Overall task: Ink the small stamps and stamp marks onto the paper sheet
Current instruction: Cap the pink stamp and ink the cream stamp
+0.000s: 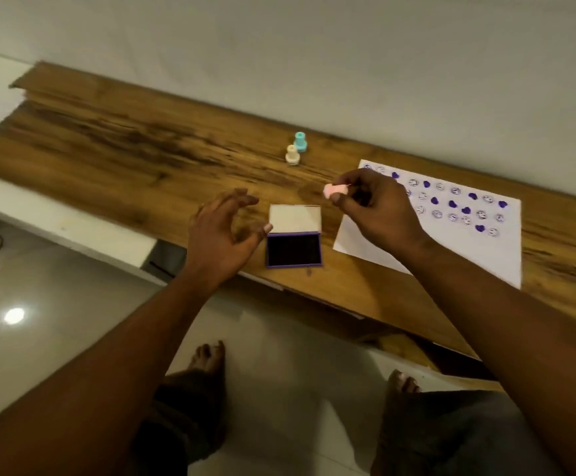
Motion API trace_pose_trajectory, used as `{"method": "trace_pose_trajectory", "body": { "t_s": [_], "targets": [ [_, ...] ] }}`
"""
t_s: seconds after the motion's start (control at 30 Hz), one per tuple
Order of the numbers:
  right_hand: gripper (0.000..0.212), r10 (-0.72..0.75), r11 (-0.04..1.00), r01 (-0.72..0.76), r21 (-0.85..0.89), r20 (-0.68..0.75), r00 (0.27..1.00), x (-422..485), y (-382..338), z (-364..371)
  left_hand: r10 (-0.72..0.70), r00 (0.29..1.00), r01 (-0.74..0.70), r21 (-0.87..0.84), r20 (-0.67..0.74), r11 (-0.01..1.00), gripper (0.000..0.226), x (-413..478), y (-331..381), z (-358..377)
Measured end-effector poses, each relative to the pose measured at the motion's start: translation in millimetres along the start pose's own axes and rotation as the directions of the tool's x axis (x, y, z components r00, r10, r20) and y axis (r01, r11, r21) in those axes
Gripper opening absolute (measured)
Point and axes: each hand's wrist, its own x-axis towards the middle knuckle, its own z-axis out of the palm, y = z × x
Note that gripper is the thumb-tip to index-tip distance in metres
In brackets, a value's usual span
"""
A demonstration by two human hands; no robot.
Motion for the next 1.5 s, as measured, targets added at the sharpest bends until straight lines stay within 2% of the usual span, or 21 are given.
{"method": "trace_pose_trajectory", "body": {
  "t_s": [0.1,0.2,0.43,0.83,1.07,1.17,1.33,1.5],
  "targets": [
    [0.028,-0.113,0.981,0.132,-0.140,0.142,0.983,4,-26,34,-0.063,0.995,0.059,0.049,0.073,0.997,0.052,-9,-29,-4],
    [0.027,-0.190,0.939,0.248,-0.239,0.241,0.952,7,-42,59,-0.037,0.995,0.029,0.082,0.092,0.996,0.055,-15,-40,0],
    [0.031,-0.227,0.819,0.393,-0.419,0.393,0.891,14,-50,87,-0.075,0.996,0.071,0.070,0.054,0.995,0.054,-14,-37,13],
    [0.029,-0.239,0.671,0.496,-0.551,0.473,0.848,23,-56,89,-0.122,0.991,0.122,-0.007,0.063,0.992,0.043,-10,-33,16],
    [0.027,-0.230,0.705,0.486,-0.516,0.482,0.845,20,-53,89,-0.134,0.990,0.135,-0.012,0.048,0.991,0.041,-8,-30,16],
    [0.028,-0.236,0.689,0.503,-0.522,0.494,0.837,20,-53,89,-0.139,0.989,0.140,-0.006,0.054,0.990,0.041,-7,-30,15],
    [0.030,-0.237,0.629,0.531,-0.568,0.510,0.827,21,-52,90,-0.144,0.987,0.145,0.001,0.070,0.989,0.041,-7,-28,13],
    [0.032,-0.229,0.525,0.566,-0.635,0.536,0.813,23,-54,94,-0.151,0.985,0.151,0.012,0.080,0.989,0.044,-6,-27,11]
  ]
}}
